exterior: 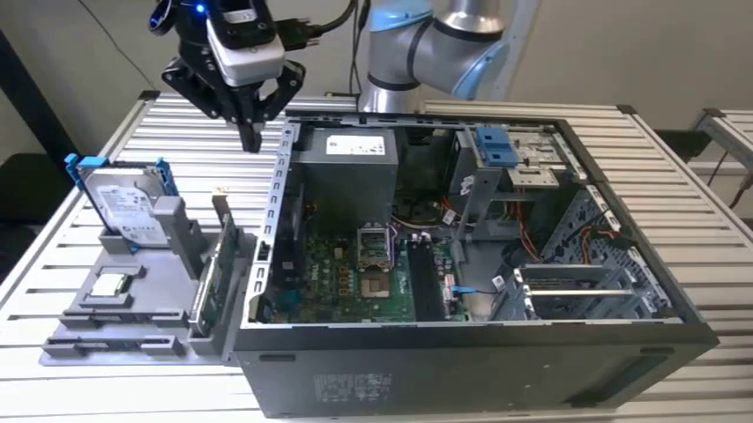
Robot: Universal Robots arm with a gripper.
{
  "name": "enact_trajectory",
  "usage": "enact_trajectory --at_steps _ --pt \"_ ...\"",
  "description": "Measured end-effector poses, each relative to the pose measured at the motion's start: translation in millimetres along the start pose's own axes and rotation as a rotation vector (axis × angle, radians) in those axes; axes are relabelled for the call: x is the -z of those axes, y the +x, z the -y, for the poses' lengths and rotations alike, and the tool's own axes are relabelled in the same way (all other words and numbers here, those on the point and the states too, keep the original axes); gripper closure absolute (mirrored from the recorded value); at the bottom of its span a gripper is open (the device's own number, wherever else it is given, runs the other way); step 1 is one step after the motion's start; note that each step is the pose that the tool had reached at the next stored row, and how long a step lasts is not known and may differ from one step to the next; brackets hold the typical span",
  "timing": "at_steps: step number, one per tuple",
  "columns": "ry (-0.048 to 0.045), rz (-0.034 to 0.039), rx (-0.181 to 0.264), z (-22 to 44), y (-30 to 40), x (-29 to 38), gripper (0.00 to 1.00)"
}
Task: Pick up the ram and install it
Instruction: 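Reach for the ram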
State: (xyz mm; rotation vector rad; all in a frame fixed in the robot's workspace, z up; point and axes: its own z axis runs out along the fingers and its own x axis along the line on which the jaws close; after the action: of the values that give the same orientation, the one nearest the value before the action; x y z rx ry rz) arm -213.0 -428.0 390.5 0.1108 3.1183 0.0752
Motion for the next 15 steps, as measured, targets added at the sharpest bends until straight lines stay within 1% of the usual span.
enact_trajectory --at_steps 15 --pt "0.0000 0.0000 0.000 12.2 35.5 0.9 0.89"
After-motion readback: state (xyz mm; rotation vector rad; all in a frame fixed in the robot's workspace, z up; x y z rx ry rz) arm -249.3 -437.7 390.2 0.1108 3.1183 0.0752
